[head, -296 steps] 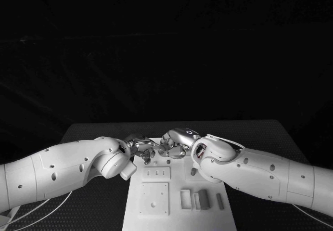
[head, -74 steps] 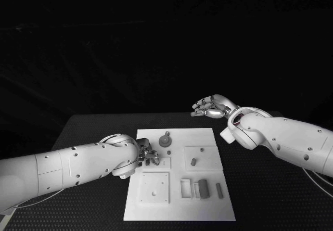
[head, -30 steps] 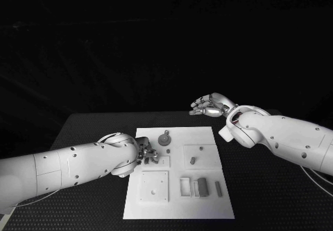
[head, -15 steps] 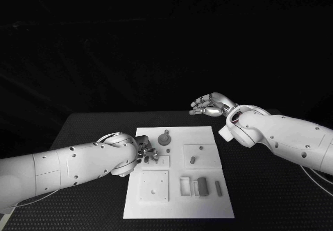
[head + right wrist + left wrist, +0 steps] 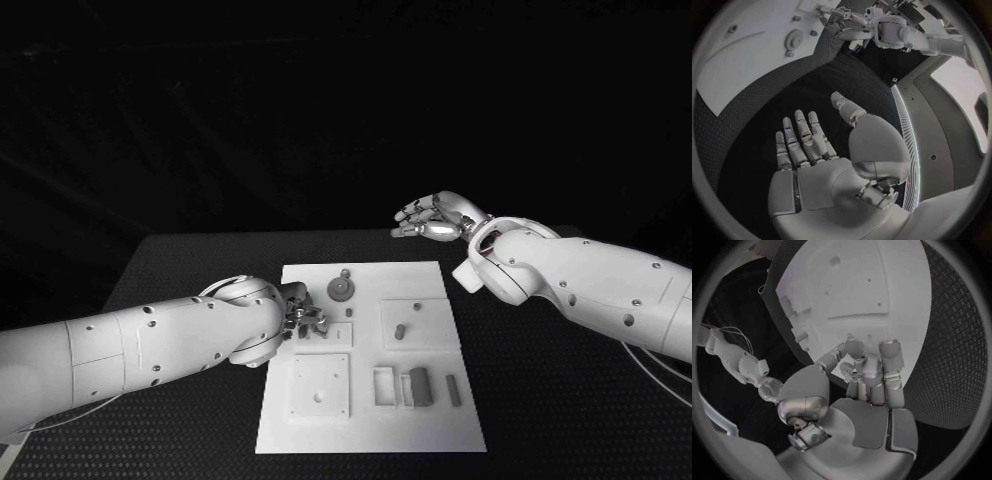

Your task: Assemble the parts on the task board

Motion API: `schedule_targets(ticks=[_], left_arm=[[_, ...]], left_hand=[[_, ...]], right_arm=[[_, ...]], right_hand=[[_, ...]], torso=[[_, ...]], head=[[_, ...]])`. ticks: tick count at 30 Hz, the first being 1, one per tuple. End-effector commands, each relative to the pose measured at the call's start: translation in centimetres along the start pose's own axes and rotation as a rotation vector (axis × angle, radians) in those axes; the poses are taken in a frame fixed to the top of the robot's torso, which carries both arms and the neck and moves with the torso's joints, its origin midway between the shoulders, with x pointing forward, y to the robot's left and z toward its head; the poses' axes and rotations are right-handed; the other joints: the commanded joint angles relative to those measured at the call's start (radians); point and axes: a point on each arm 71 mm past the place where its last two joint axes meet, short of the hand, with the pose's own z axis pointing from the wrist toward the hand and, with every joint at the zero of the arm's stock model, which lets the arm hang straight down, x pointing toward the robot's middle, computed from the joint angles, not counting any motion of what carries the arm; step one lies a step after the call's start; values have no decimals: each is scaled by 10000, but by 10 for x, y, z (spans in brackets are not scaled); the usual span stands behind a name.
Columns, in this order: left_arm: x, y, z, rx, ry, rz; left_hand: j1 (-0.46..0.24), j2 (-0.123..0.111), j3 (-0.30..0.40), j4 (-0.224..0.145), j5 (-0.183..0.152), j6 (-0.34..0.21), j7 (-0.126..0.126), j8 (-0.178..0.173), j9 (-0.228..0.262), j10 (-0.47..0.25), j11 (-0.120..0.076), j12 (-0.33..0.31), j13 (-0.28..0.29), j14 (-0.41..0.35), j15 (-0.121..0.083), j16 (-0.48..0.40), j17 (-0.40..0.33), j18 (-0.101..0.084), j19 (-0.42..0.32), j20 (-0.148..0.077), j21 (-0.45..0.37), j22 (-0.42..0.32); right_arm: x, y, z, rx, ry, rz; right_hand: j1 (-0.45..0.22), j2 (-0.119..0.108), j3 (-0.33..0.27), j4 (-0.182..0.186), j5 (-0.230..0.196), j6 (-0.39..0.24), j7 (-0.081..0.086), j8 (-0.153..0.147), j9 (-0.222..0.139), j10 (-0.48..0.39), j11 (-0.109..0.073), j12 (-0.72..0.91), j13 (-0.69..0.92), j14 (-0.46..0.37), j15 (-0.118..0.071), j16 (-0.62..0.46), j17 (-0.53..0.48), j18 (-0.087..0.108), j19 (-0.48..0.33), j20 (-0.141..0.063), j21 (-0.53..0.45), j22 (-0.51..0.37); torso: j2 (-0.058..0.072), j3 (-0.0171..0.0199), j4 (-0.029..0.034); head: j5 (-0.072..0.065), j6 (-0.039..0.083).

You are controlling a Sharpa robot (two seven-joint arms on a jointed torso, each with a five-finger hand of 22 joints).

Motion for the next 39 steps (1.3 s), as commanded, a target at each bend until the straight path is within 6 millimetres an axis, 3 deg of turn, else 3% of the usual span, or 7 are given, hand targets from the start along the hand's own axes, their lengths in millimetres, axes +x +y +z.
schedule_targets(ticks=[1,7,28,39], left_arm=[[3,-1,0,145,137,35],[5,-2,1,197,155,11],[9,-2,1,180,368,299],[9,-4,1,166,357,658]], left_hand=[[62,89,76,-9,50,2090,-364,45,14,32,23,10,-13,-50,-82,32,-11,99,48,-12,-64,17],[64,88,76,-8,46,2092,-364,44,16,35,23,11,-14,-48,-81,33,-13,98,49,-10,-66,18],[82,95,85,-10,57,2095,-364,38,21,35,23,9,-19,-47,-82,34,-20,100,52,-8,-74,21],[82,73,80,-15,52,2086,-360,29,23,28,27,5,-22,-56,-79,33,-24,96,45,-1,-80,26]], right_arm=[[1,0,0,-93,83,-95],[1,1,1,-105,104,-90],[2,1,1,-74,157,-86],[2,0,0,-10,216,-86]], right_hand=[[13,-10,-15,18,24,-7,496,65,-11,5,-2,-53,5,-58,1,-42,-13,-146,-67,-17,-61,15],[12,-6,-16,18,24,-5,499,67,-13,7,-2,-54,5,-54,1,-39,-13,-146,-67,-16,-63,14],[8,9,-19,16,23,3,504,75,-20,9,-2,-58,5,-56,1,-36,-13,-146,-65,-14,-67,18],[3,8,-24,15,22,4,505,78,-24,10,-1,-61,5,-64,2,-39,-15,-146,-64,-14,-70,23]], torso=[[5,-4,1],[9,-16,9],[2,15,-1],[3,5,12]], head=[[-18,-14],[-40,-24],[9,-51],[-9,-85]])
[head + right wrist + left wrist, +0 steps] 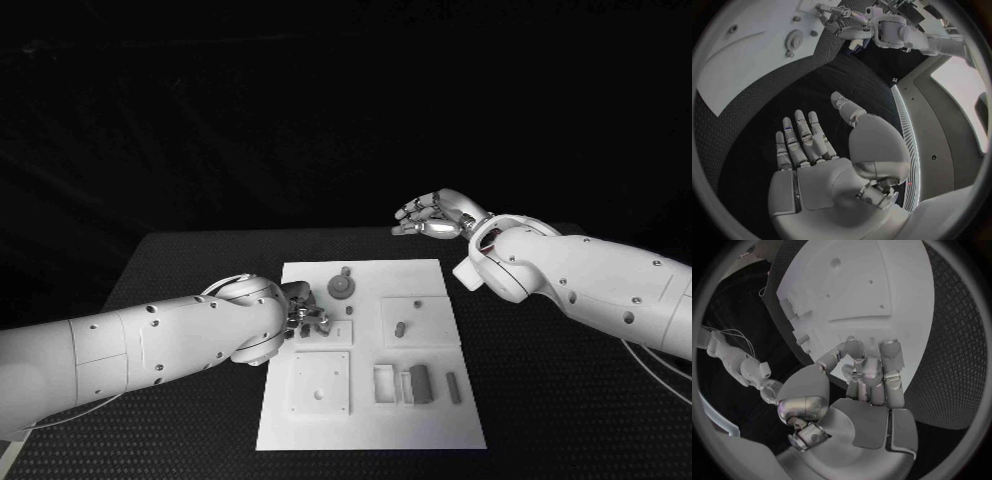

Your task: Assemble the parts on the task board

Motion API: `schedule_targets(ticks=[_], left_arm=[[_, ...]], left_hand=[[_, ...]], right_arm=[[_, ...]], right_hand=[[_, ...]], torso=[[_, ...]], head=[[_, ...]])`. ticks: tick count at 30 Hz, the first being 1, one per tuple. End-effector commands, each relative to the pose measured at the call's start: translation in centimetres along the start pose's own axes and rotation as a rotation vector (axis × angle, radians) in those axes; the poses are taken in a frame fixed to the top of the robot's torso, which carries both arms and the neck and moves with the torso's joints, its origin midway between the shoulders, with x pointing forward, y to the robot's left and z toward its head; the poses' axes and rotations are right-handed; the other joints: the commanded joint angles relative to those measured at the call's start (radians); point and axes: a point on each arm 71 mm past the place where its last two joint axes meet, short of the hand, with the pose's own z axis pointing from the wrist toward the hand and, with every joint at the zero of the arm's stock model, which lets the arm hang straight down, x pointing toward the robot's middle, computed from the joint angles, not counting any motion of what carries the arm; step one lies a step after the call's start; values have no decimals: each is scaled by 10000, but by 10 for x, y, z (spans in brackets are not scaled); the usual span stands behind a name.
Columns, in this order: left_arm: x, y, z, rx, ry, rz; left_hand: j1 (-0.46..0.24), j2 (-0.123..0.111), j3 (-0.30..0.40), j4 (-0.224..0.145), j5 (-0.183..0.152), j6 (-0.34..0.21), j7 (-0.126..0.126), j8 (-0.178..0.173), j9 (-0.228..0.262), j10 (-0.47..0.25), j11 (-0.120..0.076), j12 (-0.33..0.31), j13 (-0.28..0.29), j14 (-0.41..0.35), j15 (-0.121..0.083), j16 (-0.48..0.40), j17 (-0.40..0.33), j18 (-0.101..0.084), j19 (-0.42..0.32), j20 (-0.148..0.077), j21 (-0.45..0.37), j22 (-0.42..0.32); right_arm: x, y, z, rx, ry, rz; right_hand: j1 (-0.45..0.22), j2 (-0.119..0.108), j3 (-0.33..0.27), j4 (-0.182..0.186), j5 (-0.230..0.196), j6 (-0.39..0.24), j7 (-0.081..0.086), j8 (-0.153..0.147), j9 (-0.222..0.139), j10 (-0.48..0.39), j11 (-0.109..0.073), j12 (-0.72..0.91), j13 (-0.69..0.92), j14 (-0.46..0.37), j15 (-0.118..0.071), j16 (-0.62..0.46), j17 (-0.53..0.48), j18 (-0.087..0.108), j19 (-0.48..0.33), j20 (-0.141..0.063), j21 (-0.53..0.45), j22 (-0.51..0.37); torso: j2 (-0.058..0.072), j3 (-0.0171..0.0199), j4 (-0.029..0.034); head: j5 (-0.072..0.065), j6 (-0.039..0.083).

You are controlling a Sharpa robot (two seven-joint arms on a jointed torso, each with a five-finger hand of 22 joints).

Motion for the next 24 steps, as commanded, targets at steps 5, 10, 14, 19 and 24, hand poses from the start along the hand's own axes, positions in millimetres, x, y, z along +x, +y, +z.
schedule_targets(ticks=[5,10,14,19,24], left_arm=[[6,-1,1,-80,285,453],[6,0,1,-123,324,457],[6,0,1,-121,394,398],[7,1,1,-111,434,409],[7,2,1,-138,579,343]], left_hand=[[16,69,33,-1,32,2044,-341,1,-2,23,30,3,-18,-55,-84,38,-19,164,57,-12,-48,16],[11,51,25,2,8,2039,-338,-5,0,17,33,0,-21,-60,-81,37,-23,163,54,-9,-54,18],[4,2,10,4,-9,2035,-335,-12,3,12,36,-2,-24,-67,-79,35,-27,163,50,-7,-62,21],[-16,-165,-34,30,-4,2042,-331,-20,14,13,43,1,-30,-78,-72,36,-38,166,51,-2,-78,29],[-47,-280,-69,109,7,2065,-334,-21,26,25,43,8,-32,-78,-70,44,-46,169,63,2,-91,34]], right_arm=[[2,1,0,-52,205,-74],[2,0,0,-32,200,-79],[2,0,0,-25,211,-78],[2,0,0,-24,216,-78],[2,0,0,-21,217,-79]], right_hand=[[-11,2,-31,21,21,0,506,45,-23,7,1,-65,3,-88,10,-48,-22,-147,-70,-11,-45,-48],[-12,2,-32,22,22,-2,506,45,-25,7,1,-66,3,-93,11,-50,-23,-146,-70,-11,-45,-44],[-14,0,-33,23,22,-2,505,45,-27,7,1,-68,3,-98,11,-53,-25,-147,-70,-10,-46,-41],[-15,-1,-34,23,22,-3,505,45,-29,7,1,-68,3,-103,12,-55,-26,-147,-75,-10,-54,-78],[-17,-2,-35,24,22,-4,505,46,-31,8,1,-69,3,-108,12,-57,-27,-147,-76,-10,-56,-82]], torso=[[2,-4,1],[4,-7,-4],[2,-7,7],[3,-11,3],[1,-9,6]], head=[[-4,-11],[-8,-18],[-16,-34],[-14,-34],[-15,-47]])
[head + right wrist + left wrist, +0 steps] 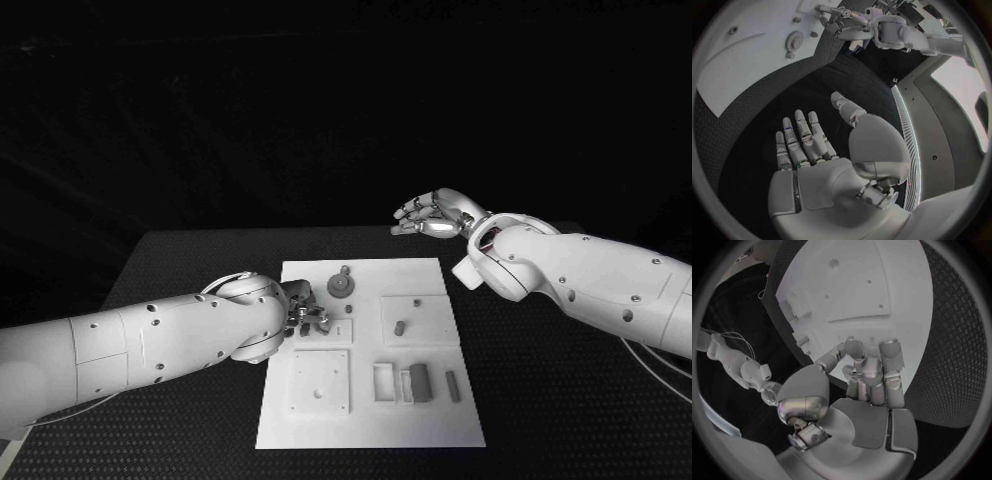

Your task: Assemble the parts on the task board

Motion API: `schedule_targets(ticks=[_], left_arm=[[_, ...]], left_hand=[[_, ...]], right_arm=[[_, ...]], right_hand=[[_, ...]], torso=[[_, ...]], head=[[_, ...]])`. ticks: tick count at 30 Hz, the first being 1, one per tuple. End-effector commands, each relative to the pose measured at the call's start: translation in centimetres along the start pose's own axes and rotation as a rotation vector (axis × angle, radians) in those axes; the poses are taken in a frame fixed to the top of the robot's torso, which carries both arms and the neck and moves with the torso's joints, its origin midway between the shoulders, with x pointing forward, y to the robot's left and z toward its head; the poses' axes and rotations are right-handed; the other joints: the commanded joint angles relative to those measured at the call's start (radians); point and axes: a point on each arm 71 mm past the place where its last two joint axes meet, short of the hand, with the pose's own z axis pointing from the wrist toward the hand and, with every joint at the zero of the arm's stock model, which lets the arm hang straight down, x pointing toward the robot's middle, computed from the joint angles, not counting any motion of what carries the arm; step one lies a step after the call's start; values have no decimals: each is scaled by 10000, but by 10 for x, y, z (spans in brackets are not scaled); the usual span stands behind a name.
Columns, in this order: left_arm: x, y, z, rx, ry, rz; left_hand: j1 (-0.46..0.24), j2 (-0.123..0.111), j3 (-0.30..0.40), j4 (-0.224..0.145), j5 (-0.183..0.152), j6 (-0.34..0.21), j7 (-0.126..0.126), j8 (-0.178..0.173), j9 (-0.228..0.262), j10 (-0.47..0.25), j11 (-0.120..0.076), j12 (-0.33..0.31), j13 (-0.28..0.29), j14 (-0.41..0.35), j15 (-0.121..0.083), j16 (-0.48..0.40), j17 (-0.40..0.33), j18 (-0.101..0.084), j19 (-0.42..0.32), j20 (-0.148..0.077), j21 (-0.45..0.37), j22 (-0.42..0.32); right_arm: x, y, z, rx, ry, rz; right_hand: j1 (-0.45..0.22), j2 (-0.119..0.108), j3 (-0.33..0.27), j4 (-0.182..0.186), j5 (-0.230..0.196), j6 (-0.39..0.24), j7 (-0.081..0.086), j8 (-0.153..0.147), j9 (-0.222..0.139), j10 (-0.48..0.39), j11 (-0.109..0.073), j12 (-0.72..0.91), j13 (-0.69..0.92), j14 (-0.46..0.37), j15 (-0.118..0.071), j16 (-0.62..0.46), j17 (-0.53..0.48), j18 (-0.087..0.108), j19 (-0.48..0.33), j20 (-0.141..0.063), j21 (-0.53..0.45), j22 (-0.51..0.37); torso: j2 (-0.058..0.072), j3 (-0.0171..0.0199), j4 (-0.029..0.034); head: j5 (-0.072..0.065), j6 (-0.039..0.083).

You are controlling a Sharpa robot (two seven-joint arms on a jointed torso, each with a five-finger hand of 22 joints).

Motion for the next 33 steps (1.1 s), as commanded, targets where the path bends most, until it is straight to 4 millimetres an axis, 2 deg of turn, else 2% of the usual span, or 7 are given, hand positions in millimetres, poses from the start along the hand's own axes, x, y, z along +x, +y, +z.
schedule_targets(ticks=[1,12,22,28,33], left_arm=[[8,3,0,-147,558,116],[9,3,0,-244,641,114],[8,3,0,-271,596,92],[8,4,0,-274,581,26],[8,4,1,-280,623,14]], left_hand=[[-23,-94,-2,87,44,1996,-279,3,22,28,41,10,-11,-48,-99,46,-14,187,67,2,-52,28],[44,122,36,124,40,2023,-289,-3,39,42,33,25,-9,-44,-104,75,-17,188,82,13,-59,49],[54,148,23,89,126,2047,-294,0,53,60,28,43,-2,-36,-108,99,-14,185,98,21,-50,71],[5,115,-19,111,71,2045,-292,-8,58,59,30,44,-3,-38,-108,103,-20,180,100,31,-55,79],[-117,-75,-94,249,-73,2057,-295,-21,70,64,30,48,-7,-40,-108,109,-34,187,108,37,-74,90]], right_arm=[[1,1,0,-68,140,-79],[2,1,0,-71,149,-78],[2,1,0,-74,172,-74],[2,0,0,-56,167,-77],[2,0,0,-54,168,-76]], right_hand=[[-17,-3,-35,24,22,-4,504,47,-10,8,1,-70,3,-73,-21,-57,-17,-146,-76,-9,-56,1],[-19,-4,-36,25,23,-4,503,49,-14,9,1,-72,3,-81,-20,-60,-19,-146,-78,-9,-59,2],[-21,-1,-36,28,24,-4,502,51,-18,10,0,-73,4,-86,-20,-61,-20,-147,-81,-8,-66,-20],[-21,-2,-36,28,24,-4,502,52,-21,11,0,-75,4,-89,-20,-62,-21,-147,-80,-8,-64,3],[-20,-6,-37,27,24,-5,502,52,-23,11,0,-75,4,-92,-20,-63,-22,-147,-85,-8,-71,-32]], torso=[[-2,2,4],[2,5,-4],[-4,7,4],[0,7,0],[-1,4,-2]], head=[[1,-13],[10,-29],[10,-23],[13,-19],[10,-15]])
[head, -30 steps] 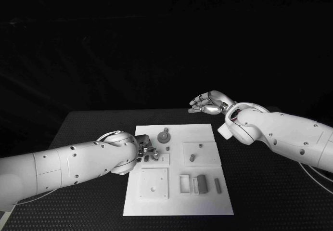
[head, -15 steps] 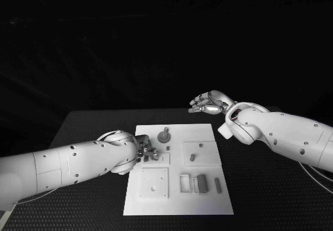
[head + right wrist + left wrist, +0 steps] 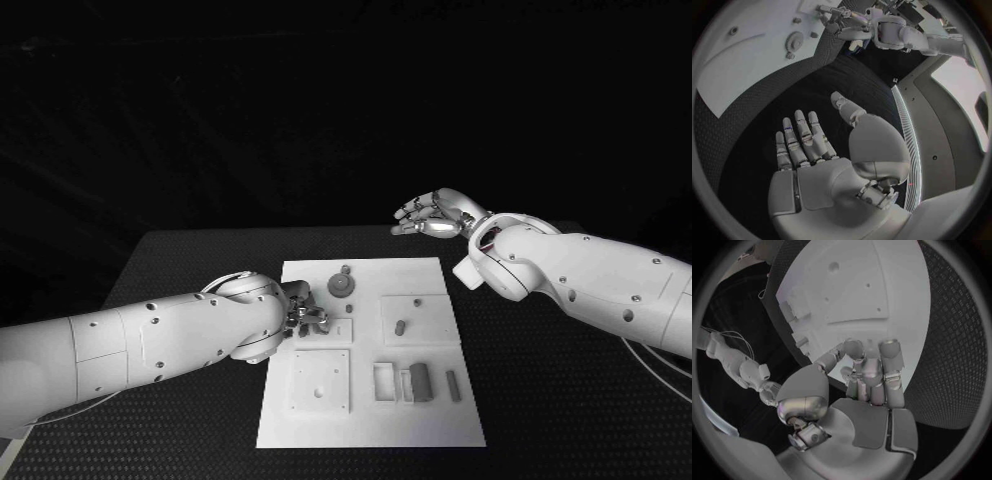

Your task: Assemble the parts on the task board

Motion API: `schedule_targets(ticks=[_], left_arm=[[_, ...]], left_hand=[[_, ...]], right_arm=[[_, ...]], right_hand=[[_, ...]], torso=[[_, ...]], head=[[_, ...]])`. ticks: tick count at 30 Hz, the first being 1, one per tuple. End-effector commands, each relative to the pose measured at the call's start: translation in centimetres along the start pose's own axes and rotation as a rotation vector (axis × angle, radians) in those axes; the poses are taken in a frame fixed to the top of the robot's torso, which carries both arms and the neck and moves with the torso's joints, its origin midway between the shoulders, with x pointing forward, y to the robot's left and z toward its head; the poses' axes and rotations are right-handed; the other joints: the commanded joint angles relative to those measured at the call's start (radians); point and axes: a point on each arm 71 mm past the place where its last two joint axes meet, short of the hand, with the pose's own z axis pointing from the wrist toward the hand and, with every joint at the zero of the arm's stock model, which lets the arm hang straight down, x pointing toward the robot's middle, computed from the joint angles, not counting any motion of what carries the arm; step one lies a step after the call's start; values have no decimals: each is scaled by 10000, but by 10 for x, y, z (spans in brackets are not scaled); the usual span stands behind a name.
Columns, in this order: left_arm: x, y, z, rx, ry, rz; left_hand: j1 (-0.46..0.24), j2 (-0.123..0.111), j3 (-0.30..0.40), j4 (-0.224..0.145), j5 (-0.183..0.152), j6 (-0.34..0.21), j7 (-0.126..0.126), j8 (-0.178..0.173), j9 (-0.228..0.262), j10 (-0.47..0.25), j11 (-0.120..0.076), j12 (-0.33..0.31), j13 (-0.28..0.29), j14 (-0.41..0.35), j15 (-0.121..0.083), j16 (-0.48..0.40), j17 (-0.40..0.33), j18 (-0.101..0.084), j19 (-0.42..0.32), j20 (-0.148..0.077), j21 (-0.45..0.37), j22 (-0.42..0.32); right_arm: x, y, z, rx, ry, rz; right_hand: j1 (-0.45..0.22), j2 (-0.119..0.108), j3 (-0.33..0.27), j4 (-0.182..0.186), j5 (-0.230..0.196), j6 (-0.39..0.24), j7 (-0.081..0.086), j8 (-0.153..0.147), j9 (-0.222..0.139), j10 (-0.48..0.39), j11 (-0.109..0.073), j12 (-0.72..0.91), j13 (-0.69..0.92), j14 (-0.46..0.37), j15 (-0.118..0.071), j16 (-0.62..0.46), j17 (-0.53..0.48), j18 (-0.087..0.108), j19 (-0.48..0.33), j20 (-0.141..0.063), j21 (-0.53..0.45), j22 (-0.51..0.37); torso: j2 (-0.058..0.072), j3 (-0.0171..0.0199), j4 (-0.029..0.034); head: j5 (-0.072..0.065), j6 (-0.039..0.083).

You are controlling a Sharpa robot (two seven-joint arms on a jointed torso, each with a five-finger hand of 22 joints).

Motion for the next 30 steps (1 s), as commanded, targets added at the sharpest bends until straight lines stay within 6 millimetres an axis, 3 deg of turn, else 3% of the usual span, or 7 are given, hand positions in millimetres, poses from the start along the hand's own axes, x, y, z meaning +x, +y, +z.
schedule_targets(ticks=[1,5,6,7,12,30], left_arm=[[8,2,1,-143,452,80],[8,3,1,-153,511,101],[8,3,1,-154,517,89],[8,3,1,-163,526,54],[8,3,1,-162,532,17],[7,3,1,-126,405,-187]], left_hand=[[-155,-134,-56,133,-112,1886,-263,52,16,42,13,47,-11,-25,-57,69,-17,189,76,0,-60,96],[-294,-500,-193,350,-363,1890,-266,33,34,44,8,51,-15,-26,-64,80,-34,206,91,0,-86,111],[-453,-417,-530,231,46,1874,-263,38,64,37,19,64,-2,-37,-50,103,-28,204,96,4,-67,143],[-540,-341,-826,110,121,1867,-270,35,88,23,16,64,1,-53,-63,110,-34,216,69,0,-84,155],[-650,-426,-1059,223,-336,1864,-274,5,103,12,-1,57,-5,-77,-75,108,-54,241,50,-5,-133,150],[-624,-477,-1068,304,-393,1869,-280,-9,111,14,-8,56,-9,-79,-82,114,-63,257,56,-12,-151,151]], right_arm=[[1,1,0,-73,130,-76],[1,0,0,-65,130,-78],[1,0,0,-64,133,-78],[1,0,0,-63,144,-77],[2,0,0,-36,178,-21],[2,0,0,-11,206,-25]], right_hand=[[-20,-7,-37,27,24,-5,502,52,-14,11,0,-36,4,-59,15,-63,-15,-147,-85,-8,-22,-1],[-18,-10,-37,25,24,-7,502,52,-16,11,0,-37,4,-62,15,-64,-16,-147,-87,-8,-25,-13],[-18,-11,-37,24,24,-7,502,52,-16,11,0,-37,4,-63,15,-64,-16,-147,-87,-8,-24,-6],[-18,-11,-37,25,24,-7,502,52,-17,11,1,-38,3,-63,15,-64,-16,-147,-89,-7,-28,-22],[-20,-11,-38,27,24,-8,503,52,-19,11,1,-39,3,-66,16,-66,-17,-147,-88,-6,-26,-8],[-19,-20,-39,27,24,-13,503,53,-27,10,1,-43,3,-92,18,-78,-23,-146,-100,-5,-44,-75]], torso=[[0,-2,-1],[1,-3,5],[2,-4,6],[2,-4,6],[0,-3,2],[5,-3,0]], head=[[-3,0],[-7,-9],[-9,-15],[-9,-15],[-13,-9],[-10,-26]])
